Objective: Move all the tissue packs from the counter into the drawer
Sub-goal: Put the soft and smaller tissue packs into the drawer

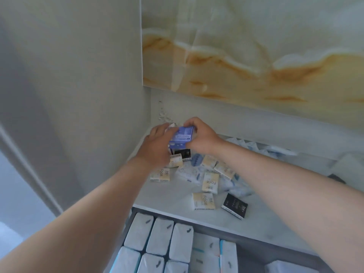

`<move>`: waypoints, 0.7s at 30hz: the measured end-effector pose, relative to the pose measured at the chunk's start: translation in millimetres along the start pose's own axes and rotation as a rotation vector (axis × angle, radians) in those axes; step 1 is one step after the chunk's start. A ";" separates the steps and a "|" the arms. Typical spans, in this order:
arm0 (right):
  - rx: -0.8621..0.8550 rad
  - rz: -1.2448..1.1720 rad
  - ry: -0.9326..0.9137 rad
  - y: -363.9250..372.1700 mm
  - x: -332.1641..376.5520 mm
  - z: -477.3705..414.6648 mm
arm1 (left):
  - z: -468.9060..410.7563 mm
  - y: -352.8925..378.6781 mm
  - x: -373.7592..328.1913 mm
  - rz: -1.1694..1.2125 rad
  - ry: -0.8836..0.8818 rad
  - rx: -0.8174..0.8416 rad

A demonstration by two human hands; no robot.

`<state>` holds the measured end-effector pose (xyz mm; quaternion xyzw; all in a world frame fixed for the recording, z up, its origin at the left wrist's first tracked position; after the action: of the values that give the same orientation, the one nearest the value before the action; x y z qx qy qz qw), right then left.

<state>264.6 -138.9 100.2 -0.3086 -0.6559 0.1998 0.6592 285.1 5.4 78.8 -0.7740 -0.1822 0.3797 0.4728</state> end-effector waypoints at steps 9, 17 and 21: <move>0.067 0.042 -0.008 -38.0 -31.3 145.0 | 51.5 27.1 -116.4 0.099 0.064 0.300; 0.110 0.068 -0.046 -38.3 -64.8 267.0 | 124.9 77.6 -185.4 0.049 0.097 0.526; 0.170 0.172 -0.016 -31.3 -80.4 310.4 | 151.3 92.7 -215.7 0.004 0.177 0.518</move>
<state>-51.3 -170.6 45.7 -0.3051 -0.6130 0.3130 0.6582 23.8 -88.1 47.8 -0.6576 -0.0354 0.3456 0.6684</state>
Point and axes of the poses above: each hand's wrist, its own z-axis away from the middle knuckle, its own y-axis out of the palm, x = y × z, the point moved 8 cm from there along -z, towards the middle knuckle, and after that the axes turned 3 degrees about y, right-handed, at the moved point
